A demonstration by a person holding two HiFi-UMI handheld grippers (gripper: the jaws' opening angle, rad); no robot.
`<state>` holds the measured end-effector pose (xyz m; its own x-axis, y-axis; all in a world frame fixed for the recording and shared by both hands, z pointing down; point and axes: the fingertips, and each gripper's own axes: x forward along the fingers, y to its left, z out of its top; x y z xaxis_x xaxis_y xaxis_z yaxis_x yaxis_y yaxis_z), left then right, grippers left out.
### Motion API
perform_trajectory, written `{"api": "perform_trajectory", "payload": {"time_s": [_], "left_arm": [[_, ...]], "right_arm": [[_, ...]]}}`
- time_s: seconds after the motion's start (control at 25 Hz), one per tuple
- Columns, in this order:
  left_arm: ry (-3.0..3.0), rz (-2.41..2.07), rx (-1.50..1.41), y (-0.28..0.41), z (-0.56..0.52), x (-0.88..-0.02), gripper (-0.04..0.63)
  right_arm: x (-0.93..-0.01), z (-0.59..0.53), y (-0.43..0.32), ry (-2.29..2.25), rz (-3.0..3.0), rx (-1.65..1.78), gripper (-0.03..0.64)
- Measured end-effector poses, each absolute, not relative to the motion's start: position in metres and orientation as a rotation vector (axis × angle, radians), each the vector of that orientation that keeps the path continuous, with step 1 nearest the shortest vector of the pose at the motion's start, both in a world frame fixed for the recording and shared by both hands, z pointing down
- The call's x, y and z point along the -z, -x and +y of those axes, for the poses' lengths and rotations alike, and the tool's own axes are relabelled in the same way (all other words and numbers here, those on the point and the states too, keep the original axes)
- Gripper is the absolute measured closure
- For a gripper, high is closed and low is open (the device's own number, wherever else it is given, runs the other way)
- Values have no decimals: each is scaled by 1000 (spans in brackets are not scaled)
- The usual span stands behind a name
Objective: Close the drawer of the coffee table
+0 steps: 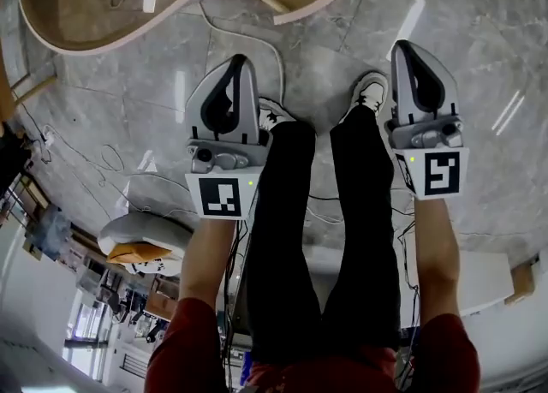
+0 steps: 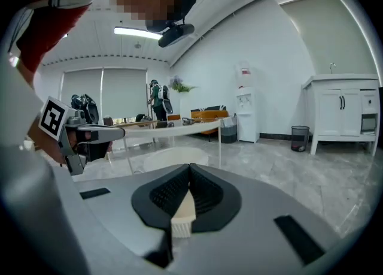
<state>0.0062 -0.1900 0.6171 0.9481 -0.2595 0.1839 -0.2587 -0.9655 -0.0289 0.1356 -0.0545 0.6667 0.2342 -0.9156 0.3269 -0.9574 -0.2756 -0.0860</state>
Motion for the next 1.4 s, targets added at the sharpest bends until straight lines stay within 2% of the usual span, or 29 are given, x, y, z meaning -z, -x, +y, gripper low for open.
{"api": "perform_trajectory", "payload": {"time_s": [0.24,0.56,0.88,1.04,1.32,1.36,1.4], "left_arm": [[3037,336,268,16,-199,-742,583],[3020,392,140,24,-217,-841,583],[3017,533,125,52,-222,-892,583],[3005,679,144,66,-227,-898,583],[3011,730,123,68,-226,-888,583],[3014,736,125,66,-226,-888,583],[3016,738,127,65,-225,-887,583]], "right_arm": [[-792,-71,-114,-2225,-1849,-413,595],[-885,-87,-116,-2344,-1907,-316,594],[-923,-78,-101,-2400,-1949,-289,594],[-923,-84,-102,-2278,-1924,-181,594],[-923,-82,-104,-2321,-1923,-188,591],[-929,-84,-103,-2309,-1930,-211,522],[-935,-85,-101,-2300,-1946,-245,345]]}}
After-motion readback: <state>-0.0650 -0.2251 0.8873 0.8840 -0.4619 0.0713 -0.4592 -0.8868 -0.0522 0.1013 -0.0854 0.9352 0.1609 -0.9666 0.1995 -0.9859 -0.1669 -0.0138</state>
